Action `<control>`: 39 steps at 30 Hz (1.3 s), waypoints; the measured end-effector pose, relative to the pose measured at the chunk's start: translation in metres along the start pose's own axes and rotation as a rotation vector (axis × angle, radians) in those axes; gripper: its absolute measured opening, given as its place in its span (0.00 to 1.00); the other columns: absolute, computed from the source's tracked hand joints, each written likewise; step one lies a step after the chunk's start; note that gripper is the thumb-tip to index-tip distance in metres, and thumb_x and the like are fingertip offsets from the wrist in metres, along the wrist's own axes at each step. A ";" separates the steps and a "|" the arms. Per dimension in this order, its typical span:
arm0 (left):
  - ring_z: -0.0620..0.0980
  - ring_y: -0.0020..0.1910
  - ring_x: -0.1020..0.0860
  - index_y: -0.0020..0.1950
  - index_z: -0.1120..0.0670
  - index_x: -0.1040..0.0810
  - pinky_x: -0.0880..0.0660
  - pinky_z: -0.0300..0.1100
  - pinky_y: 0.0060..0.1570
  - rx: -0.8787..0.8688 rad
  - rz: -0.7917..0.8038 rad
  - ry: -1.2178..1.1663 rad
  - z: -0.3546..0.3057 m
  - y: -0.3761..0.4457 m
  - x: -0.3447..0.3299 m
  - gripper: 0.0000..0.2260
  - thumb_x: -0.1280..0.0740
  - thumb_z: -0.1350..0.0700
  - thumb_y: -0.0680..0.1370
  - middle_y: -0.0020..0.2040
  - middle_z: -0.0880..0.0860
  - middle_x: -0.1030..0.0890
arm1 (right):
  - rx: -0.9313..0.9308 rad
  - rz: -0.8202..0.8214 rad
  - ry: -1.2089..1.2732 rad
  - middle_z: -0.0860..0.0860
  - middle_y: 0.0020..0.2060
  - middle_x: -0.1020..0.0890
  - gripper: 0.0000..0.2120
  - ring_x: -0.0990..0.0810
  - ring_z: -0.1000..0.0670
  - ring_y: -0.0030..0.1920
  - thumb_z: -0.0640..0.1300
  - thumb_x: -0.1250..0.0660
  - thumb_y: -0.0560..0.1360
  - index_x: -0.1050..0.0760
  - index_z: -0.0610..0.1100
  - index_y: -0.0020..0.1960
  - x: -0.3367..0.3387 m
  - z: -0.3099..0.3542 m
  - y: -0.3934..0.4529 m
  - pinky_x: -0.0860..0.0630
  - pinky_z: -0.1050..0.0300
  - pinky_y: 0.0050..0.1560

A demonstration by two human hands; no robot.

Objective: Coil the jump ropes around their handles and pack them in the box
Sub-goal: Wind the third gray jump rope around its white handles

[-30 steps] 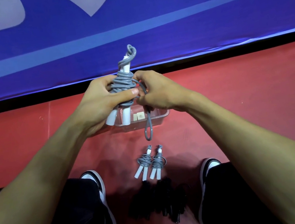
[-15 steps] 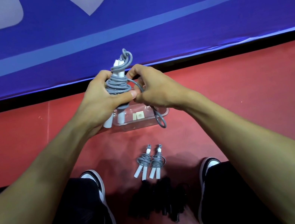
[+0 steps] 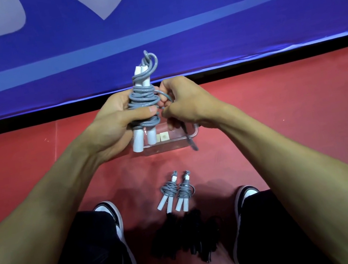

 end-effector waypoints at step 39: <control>0.48 0.39 0.19 0.61 0.59 0.29 0.18 0.41 0.42 0.023 -0.137 0.086 0.005 -0.002 0.004 0.23 0.26 0.63 0.68 0.43 0.53 0.20 | -0.119 0.246 0.216 0.40 0.36 0.21 0.07 0.23 0.45 0.34 0.29 0.41 0.77 0.29 0.38 0.49 -0.020 0.001 -0.012 0.23 0.55 0.31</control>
Point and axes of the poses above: each hand's wrist, its own y-axis towards the middle knuckle, its own x-axis out of the back of the hand, z = x × y, the point moved 9 cm from there along y, towards the middle knuckle
